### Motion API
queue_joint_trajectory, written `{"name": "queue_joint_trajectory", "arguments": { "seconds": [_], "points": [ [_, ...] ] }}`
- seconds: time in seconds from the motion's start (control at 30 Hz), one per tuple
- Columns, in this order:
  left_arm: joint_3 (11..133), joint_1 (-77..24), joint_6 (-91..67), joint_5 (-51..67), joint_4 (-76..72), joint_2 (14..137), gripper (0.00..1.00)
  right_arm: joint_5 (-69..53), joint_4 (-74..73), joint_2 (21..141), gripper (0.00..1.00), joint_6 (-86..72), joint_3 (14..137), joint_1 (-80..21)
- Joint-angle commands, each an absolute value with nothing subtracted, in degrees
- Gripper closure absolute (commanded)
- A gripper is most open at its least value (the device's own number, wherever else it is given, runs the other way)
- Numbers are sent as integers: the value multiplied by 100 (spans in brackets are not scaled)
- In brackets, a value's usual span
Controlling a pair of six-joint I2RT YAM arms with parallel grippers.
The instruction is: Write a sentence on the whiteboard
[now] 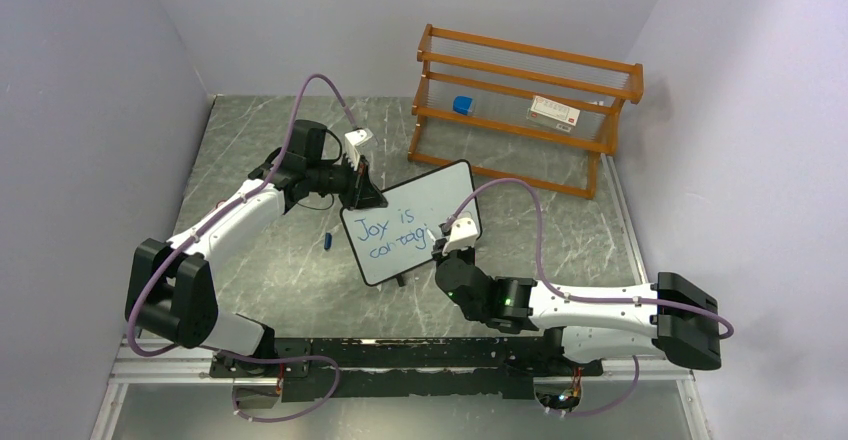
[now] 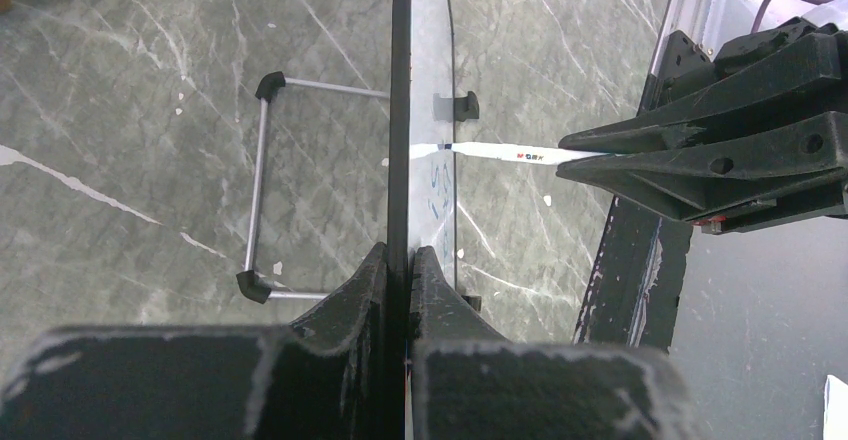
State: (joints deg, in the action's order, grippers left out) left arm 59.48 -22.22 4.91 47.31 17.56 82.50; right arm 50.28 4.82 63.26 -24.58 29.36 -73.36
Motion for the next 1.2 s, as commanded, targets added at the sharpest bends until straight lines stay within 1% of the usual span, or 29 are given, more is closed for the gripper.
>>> {"name": "queue_joint_trajectory", "arguments": {
  "seconds": [0.0, 0.47, 0.8, 1.17],
  "points": [
    [5871, -2200, 898, 3931, 2127, 8464, 95, 5013, 209, 6387, 100, -2711, 2892, -7311],
    [5880, -2202, 914, 3911, 2136, 8459, 95, 4885, -202, 6244, 100, -3001, 2830, -7376],
    [5871, -2206, 919, 3907, 2144, 8464, 95, 5247, -27, 5720, 100, -2708, 2786, -7353],
    [5870, -2206, 918, 3920, 2140, 8473, 95, 5181, 528, 5873, 100, -2505, 2772, -7217]
  ]
}}
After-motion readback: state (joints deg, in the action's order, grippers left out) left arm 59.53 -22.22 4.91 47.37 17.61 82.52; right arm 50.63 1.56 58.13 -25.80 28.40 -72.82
